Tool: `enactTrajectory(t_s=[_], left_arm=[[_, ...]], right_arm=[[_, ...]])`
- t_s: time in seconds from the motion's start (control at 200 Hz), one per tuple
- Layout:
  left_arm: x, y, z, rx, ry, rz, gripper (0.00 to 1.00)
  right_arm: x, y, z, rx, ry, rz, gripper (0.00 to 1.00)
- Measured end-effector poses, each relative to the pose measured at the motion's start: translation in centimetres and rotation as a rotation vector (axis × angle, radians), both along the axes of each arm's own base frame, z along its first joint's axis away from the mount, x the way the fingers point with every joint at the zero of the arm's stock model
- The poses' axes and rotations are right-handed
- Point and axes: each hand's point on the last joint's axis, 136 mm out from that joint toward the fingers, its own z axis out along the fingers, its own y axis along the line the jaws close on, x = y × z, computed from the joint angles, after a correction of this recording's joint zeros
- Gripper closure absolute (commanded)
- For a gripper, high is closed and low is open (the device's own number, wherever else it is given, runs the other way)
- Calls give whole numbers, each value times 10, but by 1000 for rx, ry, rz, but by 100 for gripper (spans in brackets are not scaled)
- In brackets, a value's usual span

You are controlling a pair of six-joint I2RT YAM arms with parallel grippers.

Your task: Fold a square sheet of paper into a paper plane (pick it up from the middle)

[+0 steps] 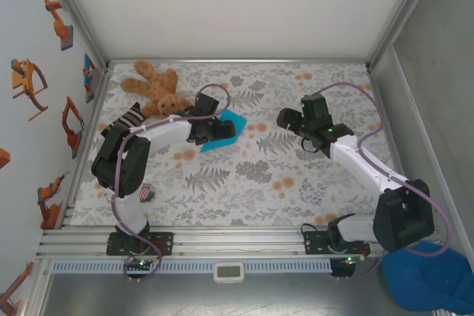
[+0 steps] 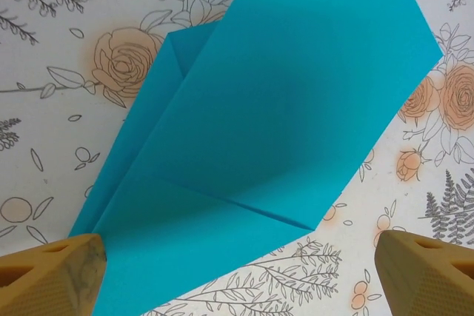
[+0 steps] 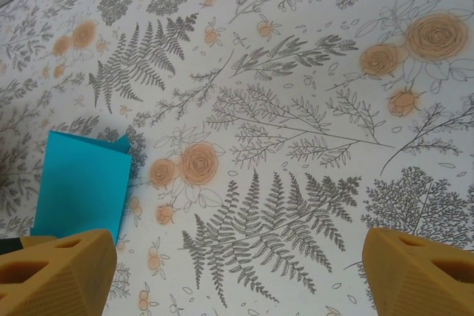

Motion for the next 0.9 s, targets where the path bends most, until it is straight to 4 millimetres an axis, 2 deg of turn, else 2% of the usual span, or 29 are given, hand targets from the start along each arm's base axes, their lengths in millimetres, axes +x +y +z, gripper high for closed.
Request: enactTrajectory(t_s=[0.351,0.511,0.731,0.901], left_arm=[[-1,-5,5,-41,12,4,7],[5,-6,0,-37,15,3,13],[17,-4,-19,-48,32,-11,22],[18,-9,-17,-88,43,-14,27]], right_arm=[[2,7,-4,32,11,17,15],[2,13,-11,62,26,27,18],[-2,22,-25,113,67,45,21],[-2,28,-28,158,84,42,24]])
